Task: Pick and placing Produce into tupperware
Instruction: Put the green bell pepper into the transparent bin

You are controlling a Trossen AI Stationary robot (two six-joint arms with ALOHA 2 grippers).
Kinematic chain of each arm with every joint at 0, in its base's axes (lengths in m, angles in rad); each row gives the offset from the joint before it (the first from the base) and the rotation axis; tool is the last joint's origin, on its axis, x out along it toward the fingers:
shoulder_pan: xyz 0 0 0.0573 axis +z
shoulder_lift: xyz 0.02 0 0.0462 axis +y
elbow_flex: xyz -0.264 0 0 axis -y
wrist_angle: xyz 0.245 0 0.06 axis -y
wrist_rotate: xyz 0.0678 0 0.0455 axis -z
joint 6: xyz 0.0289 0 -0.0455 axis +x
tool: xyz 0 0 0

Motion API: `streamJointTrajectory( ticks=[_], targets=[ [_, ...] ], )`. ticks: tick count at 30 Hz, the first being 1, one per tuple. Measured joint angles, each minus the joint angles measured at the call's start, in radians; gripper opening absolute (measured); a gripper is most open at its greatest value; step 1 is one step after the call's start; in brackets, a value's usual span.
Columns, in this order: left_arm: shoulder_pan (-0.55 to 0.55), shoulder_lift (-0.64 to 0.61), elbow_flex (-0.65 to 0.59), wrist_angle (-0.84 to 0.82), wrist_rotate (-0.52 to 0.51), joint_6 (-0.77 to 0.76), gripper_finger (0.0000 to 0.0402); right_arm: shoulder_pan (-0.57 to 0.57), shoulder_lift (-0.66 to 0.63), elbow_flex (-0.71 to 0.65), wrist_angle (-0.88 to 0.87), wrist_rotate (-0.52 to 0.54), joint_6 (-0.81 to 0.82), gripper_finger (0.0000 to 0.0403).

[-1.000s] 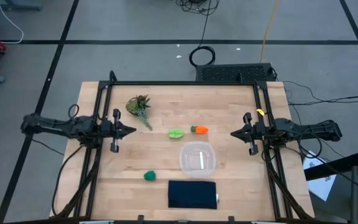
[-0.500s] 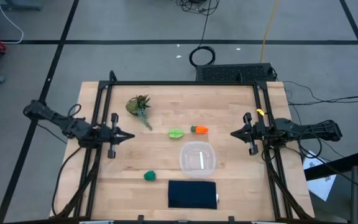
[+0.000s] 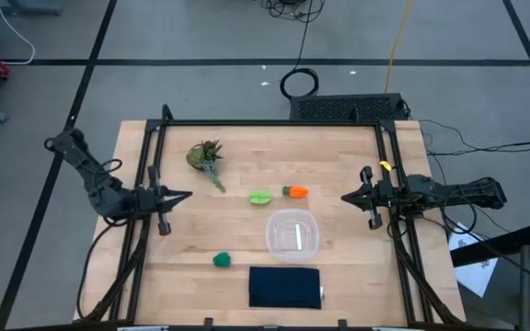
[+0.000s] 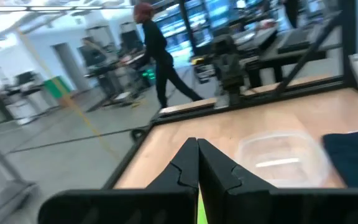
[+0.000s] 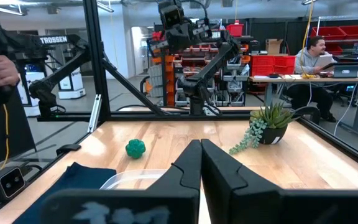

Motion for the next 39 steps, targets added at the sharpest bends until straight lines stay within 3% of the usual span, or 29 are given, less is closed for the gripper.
streamJointTrajectory(
  ticks=[3, 11, 20, 30, 39],
  targets=[
    [-0.034, 0.046, 0.038, -0.034, -0.059, -0.021, 0.0, 0.0, 0.0, 0.0, 0.0, 0.0, 0.0, 0.0],
    [-0.069, 0.173, 0.124, -0.062, -0.064, -0.091, 0.0, 0.0, 0.0, 0.0, 0.0, 0.0, 0.0, 0.0],
    [-0.069, 0.239, 0.195, -0.065, 0.08, -0.228, 0.0, 0.0, 0.0, 0.0, 0.001, 0.0, 0.0, 0.0],
    [-0.068, 0.277, 0.265, -0.078, 0.086, -0.251, 0.0, 0.0, 0.0, 0.0, 0.001, 0.0, 0.0, 0.0],
    [-0.068, 0.432, 0.486, -0.419, 0.089, -0.446, 0.0, 0.0, 0.0, 0.0, 0.001, 0.0, 0.0, 0.0]
  ],
)
